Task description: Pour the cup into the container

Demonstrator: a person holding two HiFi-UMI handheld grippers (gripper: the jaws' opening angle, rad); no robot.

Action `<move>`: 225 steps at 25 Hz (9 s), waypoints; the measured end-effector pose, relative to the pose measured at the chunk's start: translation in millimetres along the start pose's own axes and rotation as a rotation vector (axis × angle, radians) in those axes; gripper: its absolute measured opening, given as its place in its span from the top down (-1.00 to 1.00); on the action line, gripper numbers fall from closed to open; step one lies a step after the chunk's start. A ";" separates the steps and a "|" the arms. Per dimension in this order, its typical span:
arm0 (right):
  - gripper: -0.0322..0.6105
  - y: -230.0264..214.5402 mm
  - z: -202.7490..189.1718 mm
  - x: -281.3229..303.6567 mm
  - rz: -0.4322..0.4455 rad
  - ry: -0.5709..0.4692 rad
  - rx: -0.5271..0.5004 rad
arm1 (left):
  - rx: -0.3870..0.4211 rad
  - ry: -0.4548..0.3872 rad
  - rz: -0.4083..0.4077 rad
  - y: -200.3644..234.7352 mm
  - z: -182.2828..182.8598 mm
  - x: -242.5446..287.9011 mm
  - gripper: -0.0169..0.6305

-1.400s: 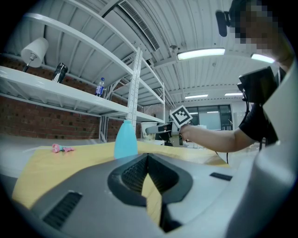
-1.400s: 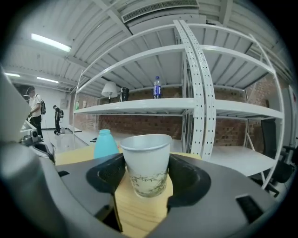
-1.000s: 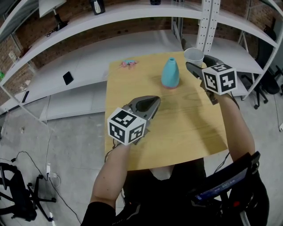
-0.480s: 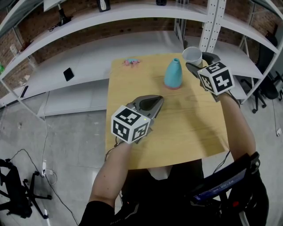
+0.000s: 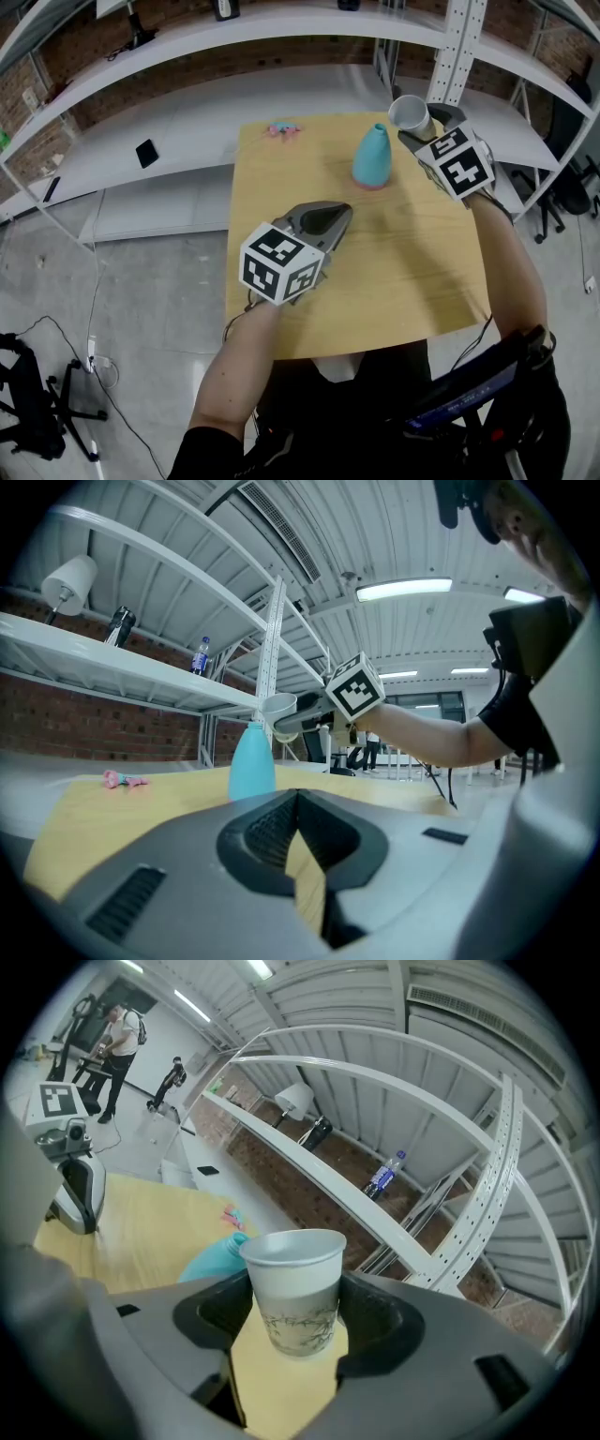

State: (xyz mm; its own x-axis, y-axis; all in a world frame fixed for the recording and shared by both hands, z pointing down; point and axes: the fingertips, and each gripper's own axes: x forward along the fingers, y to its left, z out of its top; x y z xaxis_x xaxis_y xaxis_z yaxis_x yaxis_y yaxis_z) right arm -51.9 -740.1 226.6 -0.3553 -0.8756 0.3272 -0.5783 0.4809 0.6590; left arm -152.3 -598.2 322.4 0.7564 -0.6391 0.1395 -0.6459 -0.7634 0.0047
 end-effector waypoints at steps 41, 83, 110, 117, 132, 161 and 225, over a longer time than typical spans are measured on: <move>-0.02 4.0 7.1 16.5 -0.064 0.107 -0.361 | 0.001 0.000 -0.010 -1.9 -0.1 0.1 0.94; -0.02 1.5 9.9 16.0 -0.088 0.122 -0.431 | 0.002 -0.001 -0.009 -2.8 0.2 1.0 0.94; -0.02 -4.2 -16.9 15.8 0.056 -0.013 0.107 | 0.002 -0.002 -0.009 -1.0 0.1 -0.8 0.94; -0.02 -15.2 -55.2 13.4 0.081 -0.073 0.433 | 0.000 0.001 -0.007 0.0 0.0 -0.9 0.94; -0.02 -0.3 -131.9 20.7 0.130 -0.018 0.694 | 0.000 0.003 -0.004 0.2 0.0 -1.1 0.94; -0.04 8.6 -128.1 -47.6 0.130 -0.180 0.809 | -0.002 0.005 -0.002 0.6 0.8 -1.0 0.94; 0.89 242.4 -129.7 -548.2 0.275 -0.449 0.684 | 0.008 -0.073 0.197 -449.0 -22.7 -231.3 0.95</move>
State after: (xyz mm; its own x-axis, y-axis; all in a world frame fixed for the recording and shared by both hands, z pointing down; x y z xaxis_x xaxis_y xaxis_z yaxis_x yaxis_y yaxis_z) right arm 98.0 -149.4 294.8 -0.7209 -0.6927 0.0220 -0.6930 0.7210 -0.0042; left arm -39.5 -105.4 310.5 0.6214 -0.7808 0.0653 -0.7813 -0.6237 -0.0232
